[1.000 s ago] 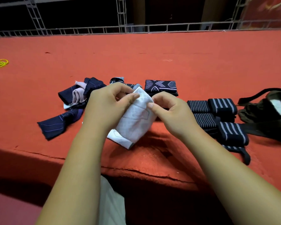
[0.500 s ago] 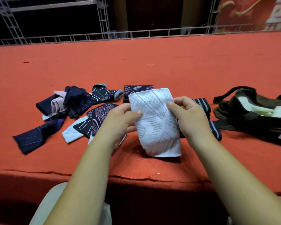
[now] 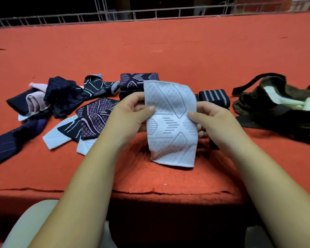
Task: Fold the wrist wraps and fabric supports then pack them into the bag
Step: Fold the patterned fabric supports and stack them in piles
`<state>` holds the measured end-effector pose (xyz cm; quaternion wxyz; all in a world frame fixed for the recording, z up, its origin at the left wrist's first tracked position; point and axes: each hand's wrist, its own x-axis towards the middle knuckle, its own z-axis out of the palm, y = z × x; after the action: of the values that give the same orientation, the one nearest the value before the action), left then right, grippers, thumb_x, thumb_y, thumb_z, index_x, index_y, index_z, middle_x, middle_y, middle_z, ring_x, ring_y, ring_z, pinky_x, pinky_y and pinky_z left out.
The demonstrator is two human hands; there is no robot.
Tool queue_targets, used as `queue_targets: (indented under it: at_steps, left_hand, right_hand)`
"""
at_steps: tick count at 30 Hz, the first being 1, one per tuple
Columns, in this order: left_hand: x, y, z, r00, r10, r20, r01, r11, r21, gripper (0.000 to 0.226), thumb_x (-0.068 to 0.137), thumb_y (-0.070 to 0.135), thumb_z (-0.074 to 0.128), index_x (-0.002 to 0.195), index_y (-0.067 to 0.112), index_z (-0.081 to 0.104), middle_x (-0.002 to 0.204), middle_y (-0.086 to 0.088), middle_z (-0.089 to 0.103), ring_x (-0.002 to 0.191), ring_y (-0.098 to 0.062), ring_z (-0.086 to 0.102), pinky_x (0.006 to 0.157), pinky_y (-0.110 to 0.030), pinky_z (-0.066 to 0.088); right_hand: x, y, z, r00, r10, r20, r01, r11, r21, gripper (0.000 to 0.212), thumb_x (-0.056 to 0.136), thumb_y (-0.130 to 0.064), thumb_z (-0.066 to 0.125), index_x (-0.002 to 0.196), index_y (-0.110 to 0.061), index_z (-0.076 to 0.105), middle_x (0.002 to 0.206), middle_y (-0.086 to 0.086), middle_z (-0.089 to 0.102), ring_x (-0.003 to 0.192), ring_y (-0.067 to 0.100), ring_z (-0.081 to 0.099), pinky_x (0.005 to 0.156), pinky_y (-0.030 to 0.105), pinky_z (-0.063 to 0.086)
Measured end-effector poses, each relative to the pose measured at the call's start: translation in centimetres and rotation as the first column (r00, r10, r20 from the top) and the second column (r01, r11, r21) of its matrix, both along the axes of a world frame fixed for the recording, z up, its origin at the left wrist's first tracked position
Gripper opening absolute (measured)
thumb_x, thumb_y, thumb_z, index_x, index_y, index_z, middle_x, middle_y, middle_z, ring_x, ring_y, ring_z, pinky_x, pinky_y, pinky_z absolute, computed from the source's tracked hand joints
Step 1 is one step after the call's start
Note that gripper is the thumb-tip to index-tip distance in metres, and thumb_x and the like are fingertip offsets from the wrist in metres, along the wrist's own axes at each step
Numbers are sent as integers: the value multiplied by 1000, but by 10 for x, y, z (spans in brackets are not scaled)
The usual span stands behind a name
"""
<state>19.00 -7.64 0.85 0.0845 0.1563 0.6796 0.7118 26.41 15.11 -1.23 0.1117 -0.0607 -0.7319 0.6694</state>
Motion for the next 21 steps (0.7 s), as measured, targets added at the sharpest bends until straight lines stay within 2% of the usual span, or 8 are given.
queue_targets:
  at_steps: [2,5,8,12,14,16,18,21]
  left_hand:
    - [-2,-2,-1,999,-18,-33,19,1000,14,30,102,-6,61,124,12,70,108,-13,80,94,-24,78,70,-31,63]
    - [-5,-7,-2,997,-51,-57,53,998,24,37,102,-12,55,125,12,71,116,-9,80,107,-25,77,82,-33,64]
    - [-3,-11,-1,995,-81,-59,82,996,17,42,102,-13,53,114,18,78,115,-5,81,110,-22,77,89,-32,63]
    - [-6,-15,-3,999,-49,-14,49,999,5,44,98,-14,51,103,15,85,111,-12,81,107,-21,75,95,-32,60]
    - [-8,-16,-4,1000,-22,0,22,999,-23,39,96,-8,53,109,11,84,114,-32,74,103,-32,68,100,-42,52]
    - [-8,-16,-5,1000,-8,6,8,999,-51,39,94,-4,52,108,11,84,116,-44,66,101,-33,55,95,-49,41]
    - [-7,-15,-5,1000,13,19,-12,999,-29,42,94,-6,47,104,9,85,114,-35,72,98,-37,60,97,-48,47]
    - [-4,-12,-3,1000,-2,24,1,999,39,42,96,-8,40,105,-2,81,112,-21,79,116,-37,73,101,-42,59]
  right_hand:
    - [-2,-1,-1,1000,8,-15,-9,998,-58,20,103,-12,64,113,-20,79,72,-3,66,64,16,53,59,31,46]
    - [-3,-5,-2,1000,9,-23,-12,991,-135,28,103,-9,60,115,-25,81,95,13,73,82,27,58,74,42,49]
    - [-4,-7,-4,1000,18,-7,-19,981,-192,38,103,-5,54,120,-27,80,113,16,78,87,29,65,80,47,52]
    - [-5,-8,-3,999,54,1,-51,957,-286,41,105,-1,46,117,-20,81,113,17,79,97,31,75,89,47,62]
    - [-3,-9,-2,999,35,13,-29,947,-319,41,104,1,44,111,-14,81,100,12,80,83,19,74,75,35,64]
    - [-3,-7,0,999,39,12,-31,928,-372,40,103,-1,41,110,-8,79,97,12,80,78,16,72,72,31,63]
    - [-4,-7,2,997,74,3,-66,906,-419,33,103,-10,45,111,-4,77,94,13,78,77,17,72,72,33,62]
    - [-4,-7,2,995,100,-5,-95,923,-373,22,102,-21,64,114,-6,74,97,14,77,80,21,71,71,35,59]
